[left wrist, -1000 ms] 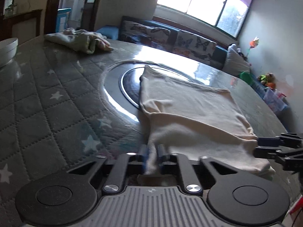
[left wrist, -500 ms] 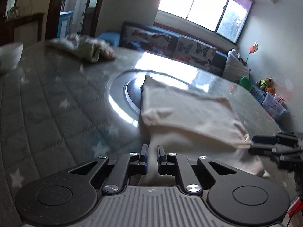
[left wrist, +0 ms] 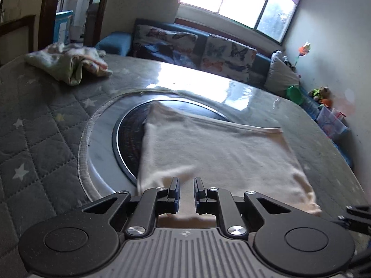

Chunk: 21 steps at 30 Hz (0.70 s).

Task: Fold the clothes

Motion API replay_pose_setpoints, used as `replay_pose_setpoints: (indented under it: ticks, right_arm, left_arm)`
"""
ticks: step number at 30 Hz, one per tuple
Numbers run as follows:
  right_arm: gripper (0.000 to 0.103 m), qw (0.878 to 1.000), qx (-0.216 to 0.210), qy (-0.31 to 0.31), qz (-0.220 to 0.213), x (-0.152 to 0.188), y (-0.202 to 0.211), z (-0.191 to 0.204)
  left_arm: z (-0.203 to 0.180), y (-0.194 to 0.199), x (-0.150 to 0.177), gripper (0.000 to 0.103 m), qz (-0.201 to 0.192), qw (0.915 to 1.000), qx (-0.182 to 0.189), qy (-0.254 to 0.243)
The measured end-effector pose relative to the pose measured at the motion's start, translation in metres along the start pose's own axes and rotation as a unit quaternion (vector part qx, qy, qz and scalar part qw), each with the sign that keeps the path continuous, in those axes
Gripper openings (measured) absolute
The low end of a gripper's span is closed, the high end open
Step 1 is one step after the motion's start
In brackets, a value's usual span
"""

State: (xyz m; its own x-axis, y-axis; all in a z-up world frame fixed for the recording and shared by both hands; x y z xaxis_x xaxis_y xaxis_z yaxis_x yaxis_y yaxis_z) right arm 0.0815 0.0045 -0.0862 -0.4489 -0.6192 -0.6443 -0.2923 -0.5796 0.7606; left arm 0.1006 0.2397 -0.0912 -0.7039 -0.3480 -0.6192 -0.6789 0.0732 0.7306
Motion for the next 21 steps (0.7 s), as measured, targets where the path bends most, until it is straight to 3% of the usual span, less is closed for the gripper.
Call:
replay_pose_setpoints:
  ticks: [6,14,17,21]
  right_arm:
    - [0.046,1.0,-0.004,0.0,0.001,0.0,-0.001,0.001]
    - [0.046,1.0,-0.006,-0.005,0.002,0.001,-0.003,0.0]
    - [0.046,1.0,-0.005,-0.001,0.004,0.003,-0.004,0.001]
    - [0.046,1.0,-0.005,0.01,0.004,0.003,0.002,0.003]
  left_arm:
    - [0.015,-0.013,-0.004,0.017,0.009,0.9995,0.014,0.028]
    - [0.021,-0.012,-0.009,0.018,-0.001,0.9998,-0.006,0.021]
    - [0.015,-0.006,-0.008,0.031,-0.002,1.0,-0.004,0.006]
    - [-0.003,0.019,0.002,0.038,-0.014,0.9989,0.006,-0.044]
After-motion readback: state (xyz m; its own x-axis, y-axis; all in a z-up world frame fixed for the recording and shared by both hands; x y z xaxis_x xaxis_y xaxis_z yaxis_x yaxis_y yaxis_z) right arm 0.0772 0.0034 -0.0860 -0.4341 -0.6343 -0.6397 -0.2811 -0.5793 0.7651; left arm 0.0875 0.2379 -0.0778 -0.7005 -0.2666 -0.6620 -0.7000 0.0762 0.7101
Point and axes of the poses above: each gripper's, at about its wrist camera, not at the fingertips, and y roughly against the way its jaws point, z to its left, x to its underside, the point moved 10 cm from there along -y, roughly the way its jaws point, and after that the axes turned 7 degrees about z, right-handed, at the moved point
